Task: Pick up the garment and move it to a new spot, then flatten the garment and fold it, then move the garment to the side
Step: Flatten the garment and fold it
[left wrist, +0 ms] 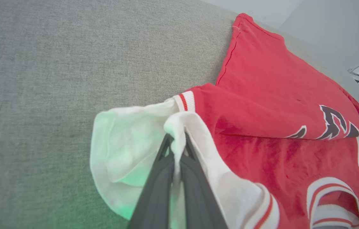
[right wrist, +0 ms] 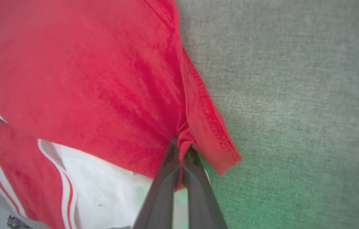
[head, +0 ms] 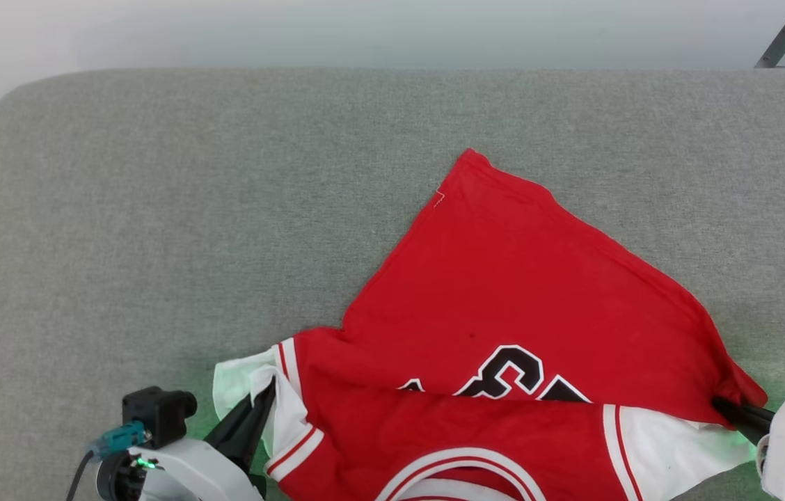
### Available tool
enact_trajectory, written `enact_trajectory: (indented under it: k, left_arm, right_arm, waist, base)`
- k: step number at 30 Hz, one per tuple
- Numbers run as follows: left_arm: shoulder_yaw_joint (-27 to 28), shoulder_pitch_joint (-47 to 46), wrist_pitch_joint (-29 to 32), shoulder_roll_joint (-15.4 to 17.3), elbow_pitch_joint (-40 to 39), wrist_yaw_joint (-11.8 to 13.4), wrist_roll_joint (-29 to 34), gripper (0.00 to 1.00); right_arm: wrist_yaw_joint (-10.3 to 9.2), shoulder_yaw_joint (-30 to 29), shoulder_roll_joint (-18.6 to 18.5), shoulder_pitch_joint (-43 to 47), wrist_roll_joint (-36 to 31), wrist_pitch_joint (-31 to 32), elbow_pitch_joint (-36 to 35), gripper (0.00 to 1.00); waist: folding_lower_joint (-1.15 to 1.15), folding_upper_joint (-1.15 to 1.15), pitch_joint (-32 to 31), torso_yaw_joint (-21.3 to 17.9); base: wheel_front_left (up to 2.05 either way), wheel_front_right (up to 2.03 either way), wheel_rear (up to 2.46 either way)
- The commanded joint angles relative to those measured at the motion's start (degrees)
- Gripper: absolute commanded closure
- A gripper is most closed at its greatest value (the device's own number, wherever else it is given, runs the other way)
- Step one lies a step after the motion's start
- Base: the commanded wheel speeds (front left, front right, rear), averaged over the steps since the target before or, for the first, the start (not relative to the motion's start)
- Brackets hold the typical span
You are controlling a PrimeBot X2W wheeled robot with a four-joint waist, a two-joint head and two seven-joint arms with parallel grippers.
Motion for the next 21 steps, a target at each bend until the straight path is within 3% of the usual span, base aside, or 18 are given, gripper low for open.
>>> enact_trajectory:
  k: [1, 4, 6, 7, 8, 14, 21]
  left_arm:
    - [0.0, 0.4, 0.2, 0.2, -0.2, 0.1, -0.2, 1.00]
    - [-0.1, 0.2, 0.2, 0.1, -0.1, 0.0, -0.2, 1.00]
    - [-0.1, 0.1, 0.2, 0.1, 0.0, 0.0, -0.2, 1.00]
    - [-0.2, 0.1, 0.3, 0.1, 0.0, 0.0, -0.2, 1.00]
    - [-0.2, 0.2, 0.3, 0.1, 0.0, 0.0, -0.2, 1.00]
    - [-0.2, 0.8, 0.0, 0.2, 0.0, 0.3, -0.4, 1.00]
    - [-0.5, 1.5, 0.0, 0.1, -0.4, 0.5, -0.5, 1.00]
  right_arm:
    - [0.02, 0.8, 0.6, 1.1, -1.3, -0.6, 1.3, 1.00]
    - [-0.03, 1.4, 1.1, 0.4, -2.5, -1.9, 2.8, 1.00]
    - [-0.04, 2.0, 1.1, 0.1, -3.0, -2.3, 3.4, 0.65]
    - [-0.04, 2.4, 0.8, -0.1, -3.3, -2.4, 3.3, 0.39]
    - [-0.04, 2.6, 0.5, -0.2, -3.5, -2.7, 3.0, 0.02]
    - [-0.03, 2.8, -1.6, -0.1, -3.9, -2.4, -0.5, 0.00]
    - [-0.02, 0.6, -3.5, -0.1, -5.0, 0.4, -10.6, 0.00]
  waist:
    - [0.00, 0.00, 0.2, -0.2]
    - [0.00, 0.00, 0.2, -0.2]
    - [0.00, 0.00, 0.0, -0.2]
    - [0.00, 0.00, 0.0, -0.2]
    - [0.00, 0.00, -0.1, -0.2]
    - [0.00, 0.00, -1.0, -0.3]
    - [0.00, 0.00, -2.0, 0.0]
  base:
    - [0.00, 0.00, 0.00]
    - [0.00, 0.00, 0.00]
    - [0.00, 0.00, 0.00]
    - [0.00, 0.00, 0.00]
    - [0.00, 0.00, 0.00]
    - [0.00, 0.00, 0.00]
    - [0.00, 0.00, 0.00]
